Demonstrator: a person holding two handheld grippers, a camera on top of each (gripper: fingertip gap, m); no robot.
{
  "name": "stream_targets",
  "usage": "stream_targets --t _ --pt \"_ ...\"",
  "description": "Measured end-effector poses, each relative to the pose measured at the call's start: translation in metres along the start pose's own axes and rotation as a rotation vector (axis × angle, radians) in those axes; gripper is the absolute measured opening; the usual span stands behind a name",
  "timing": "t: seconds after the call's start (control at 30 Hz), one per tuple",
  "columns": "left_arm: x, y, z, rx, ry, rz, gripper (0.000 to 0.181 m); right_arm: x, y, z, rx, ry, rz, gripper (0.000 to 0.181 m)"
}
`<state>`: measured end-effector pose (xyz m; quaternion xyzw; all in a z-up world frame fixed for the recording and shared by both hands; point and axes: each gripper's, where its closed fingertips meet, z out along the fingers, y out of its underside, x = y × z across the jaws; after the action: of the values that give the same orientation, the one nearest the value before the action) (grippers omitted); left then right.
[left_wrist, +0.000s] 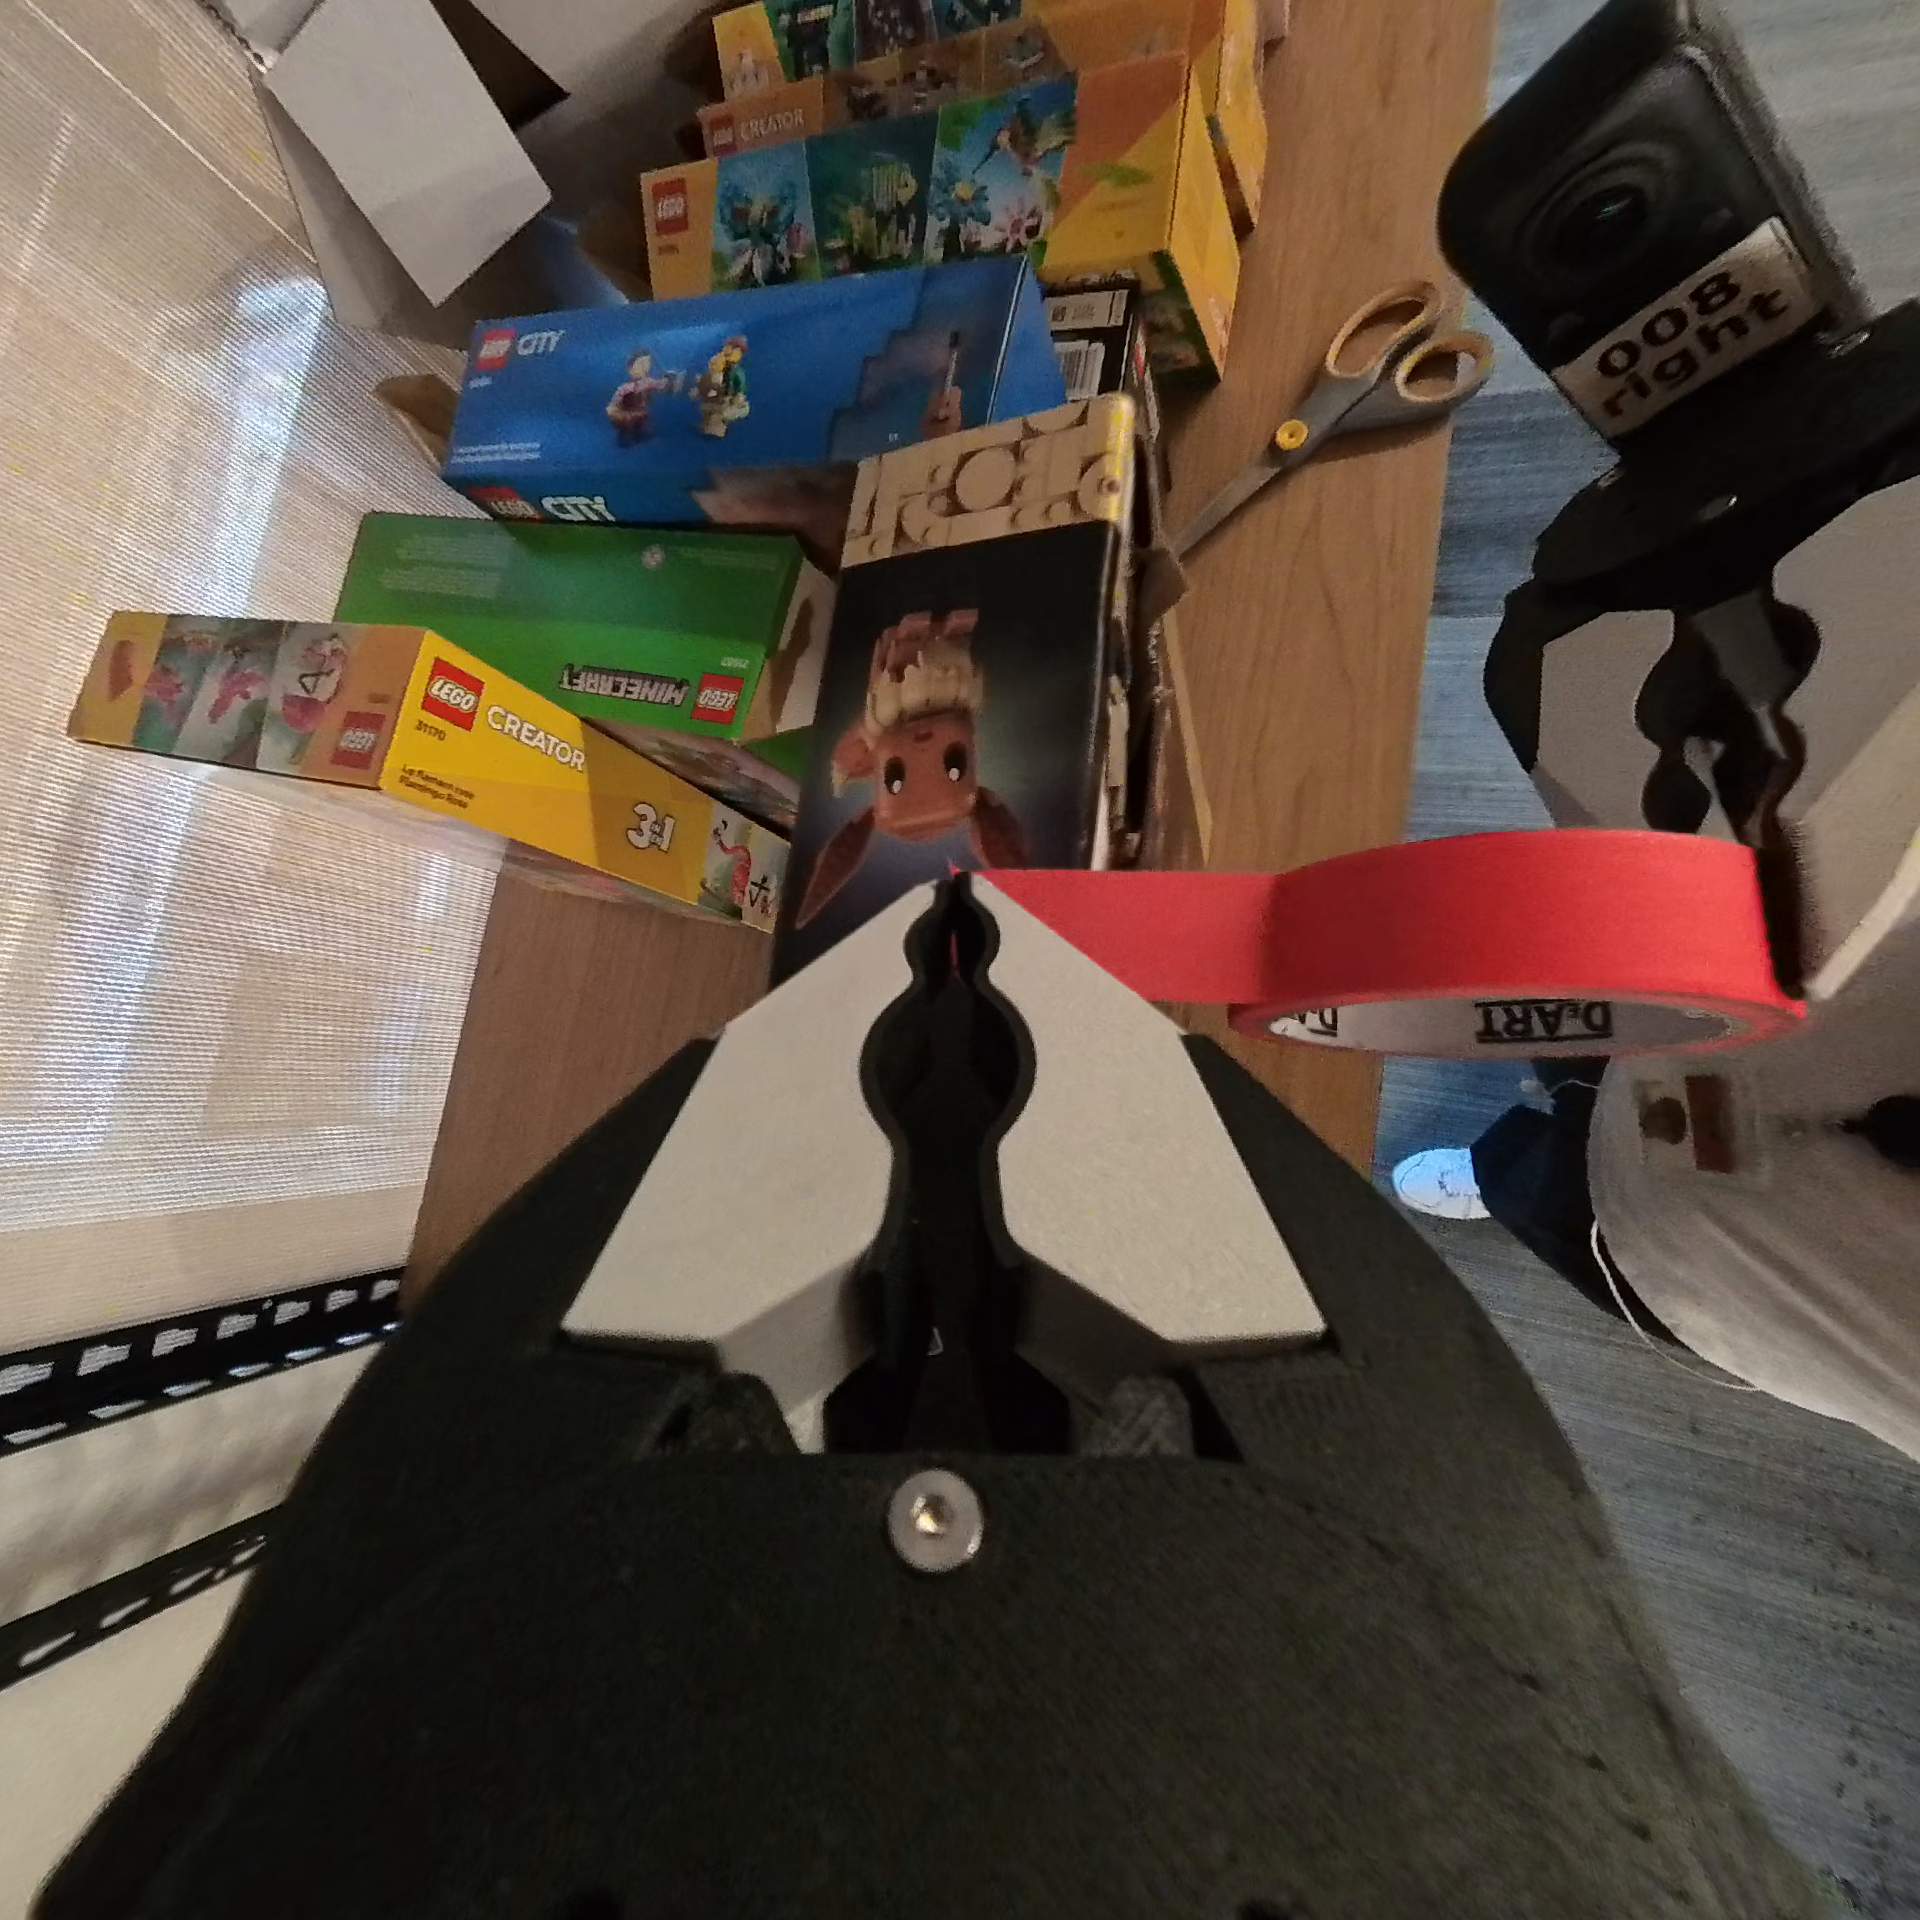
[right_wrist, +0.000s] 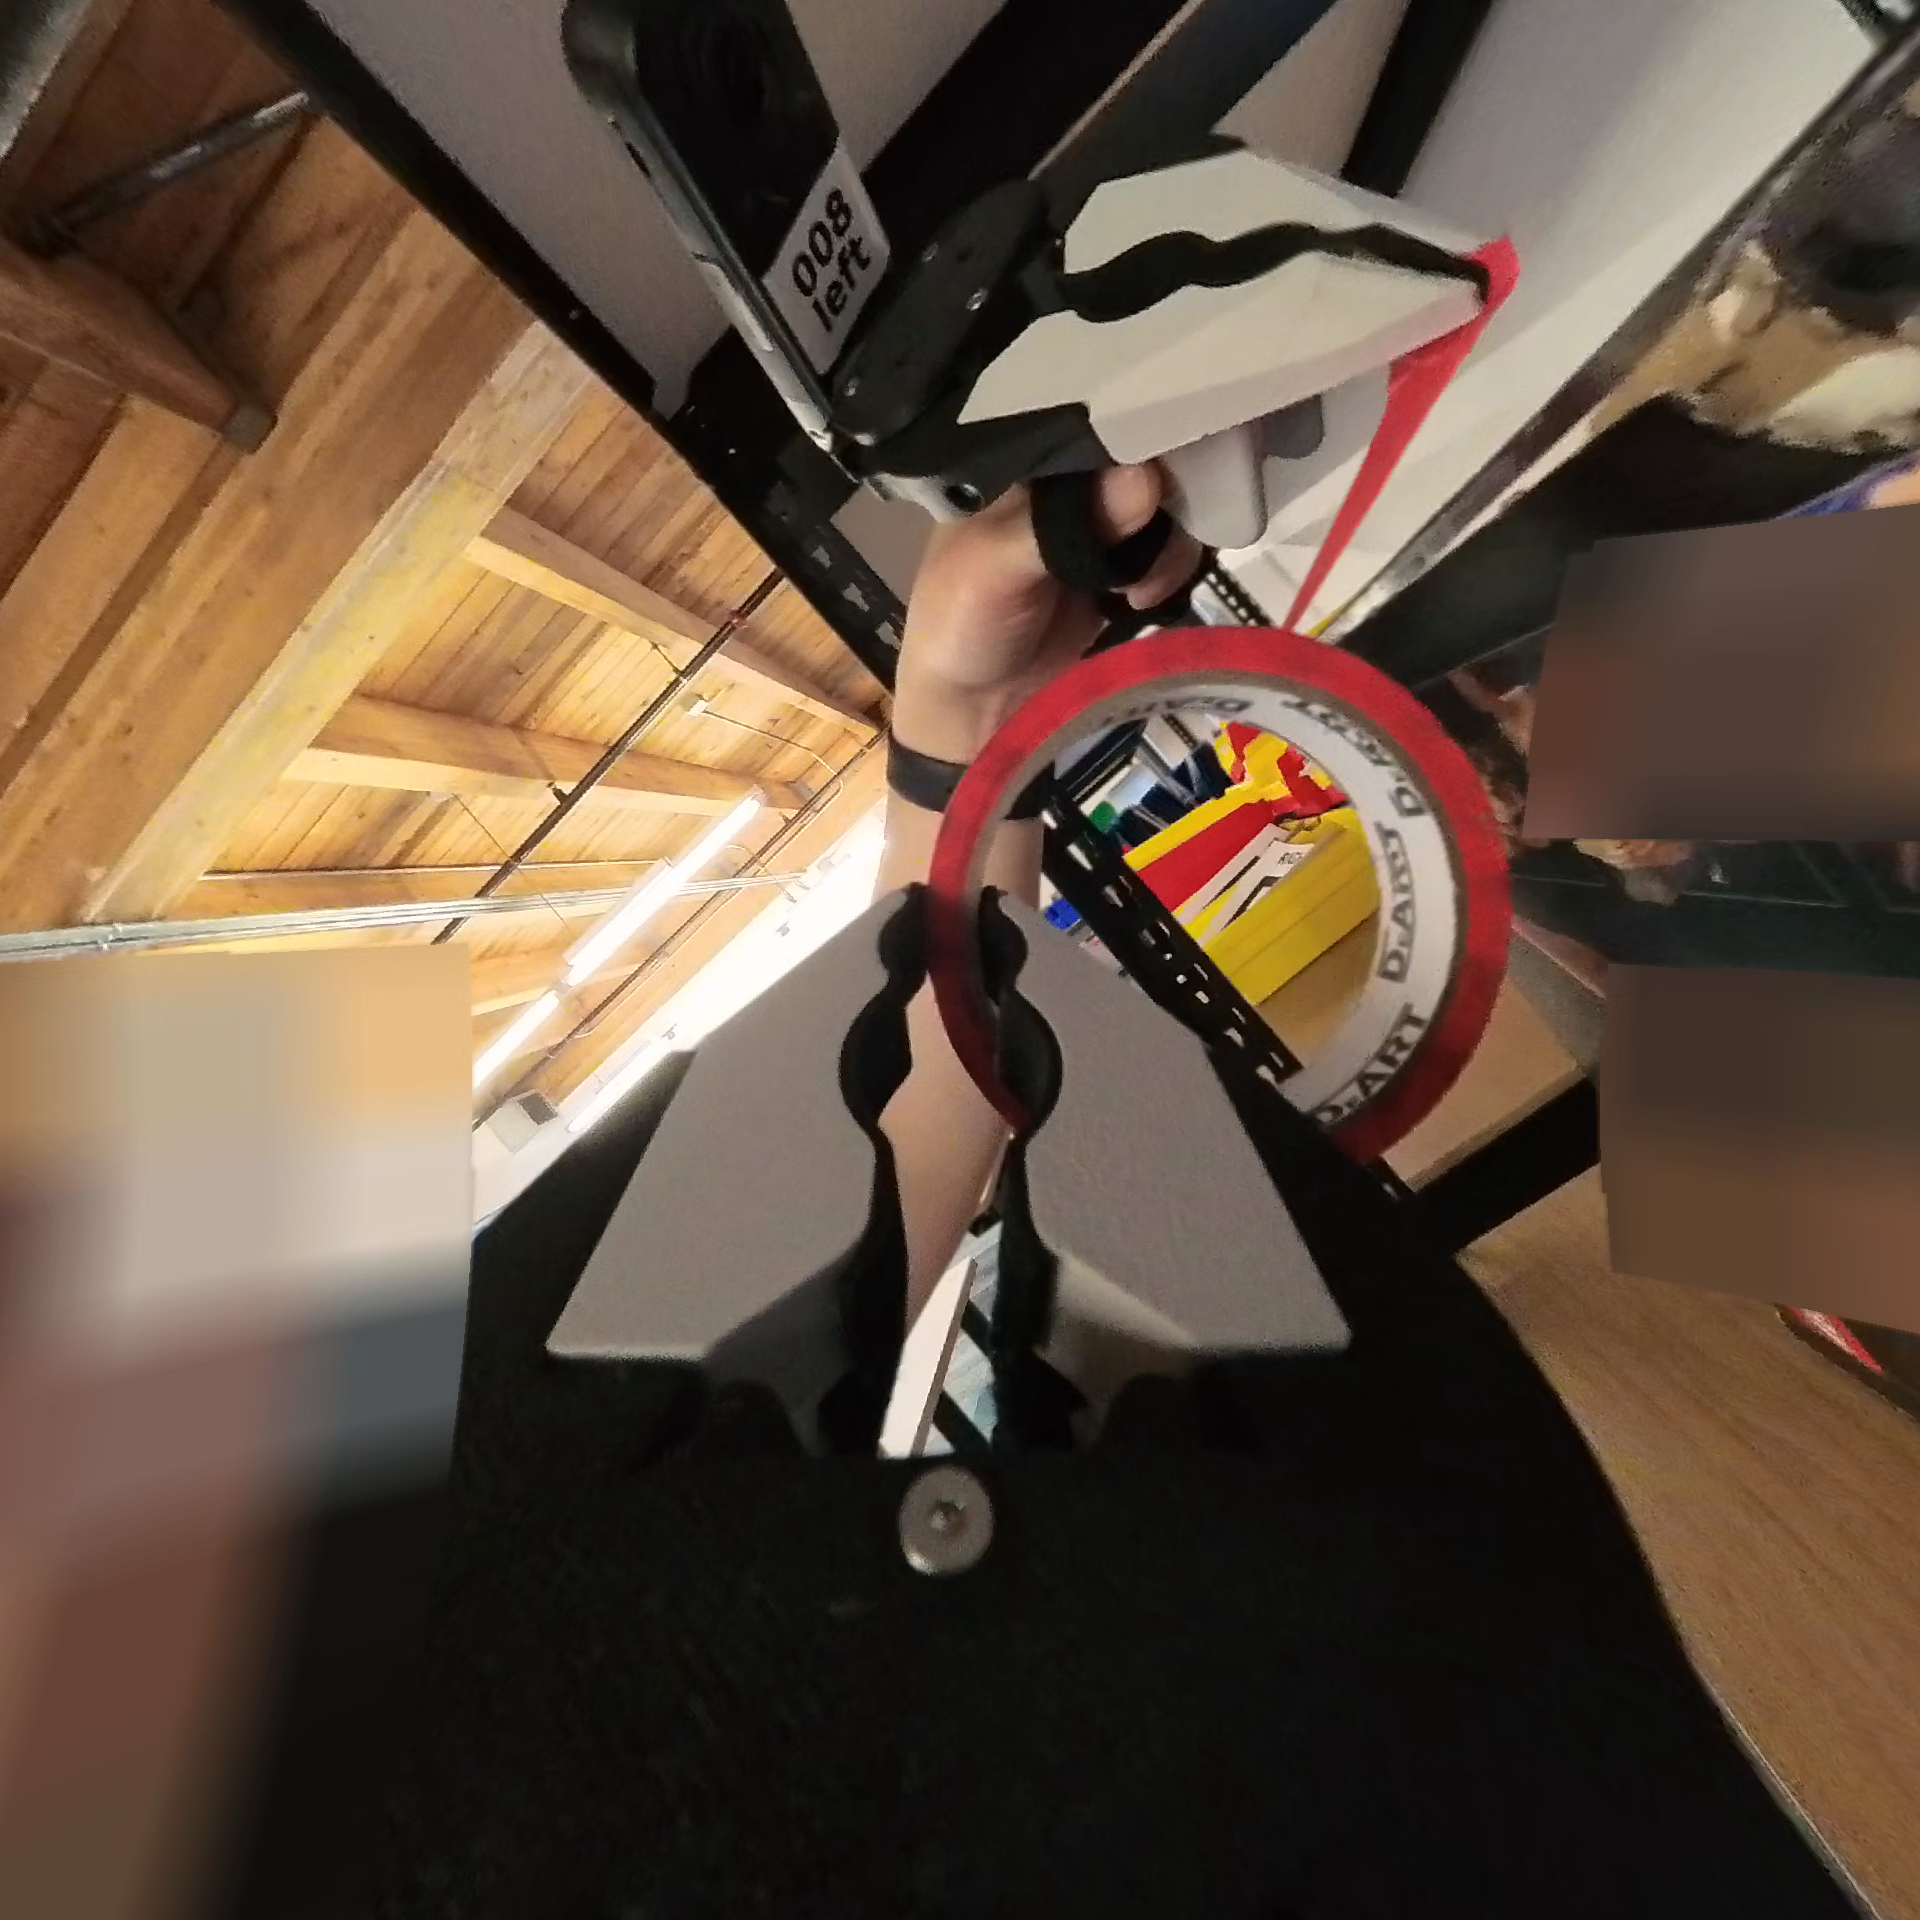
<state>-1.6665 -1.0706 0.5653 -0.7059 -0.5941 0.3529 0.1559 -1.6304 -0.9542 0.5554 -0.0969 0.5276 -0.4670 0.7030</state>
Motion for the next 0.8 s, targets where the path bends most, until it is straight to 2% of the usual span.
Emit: stream_targets --t 0.27,0.8 --pt "-0.007 0.011 0.012 -0.038 -0.026 0.043 0.0 0.012 0.002 0.008 -0.021 0.051 0.022 0.007" --pt "-0.005 0.015 0.017 -0.005 -0.006 0.044 0.0 0.011 0.002 0.01 -0.021 0.064 -0.004 0.007"
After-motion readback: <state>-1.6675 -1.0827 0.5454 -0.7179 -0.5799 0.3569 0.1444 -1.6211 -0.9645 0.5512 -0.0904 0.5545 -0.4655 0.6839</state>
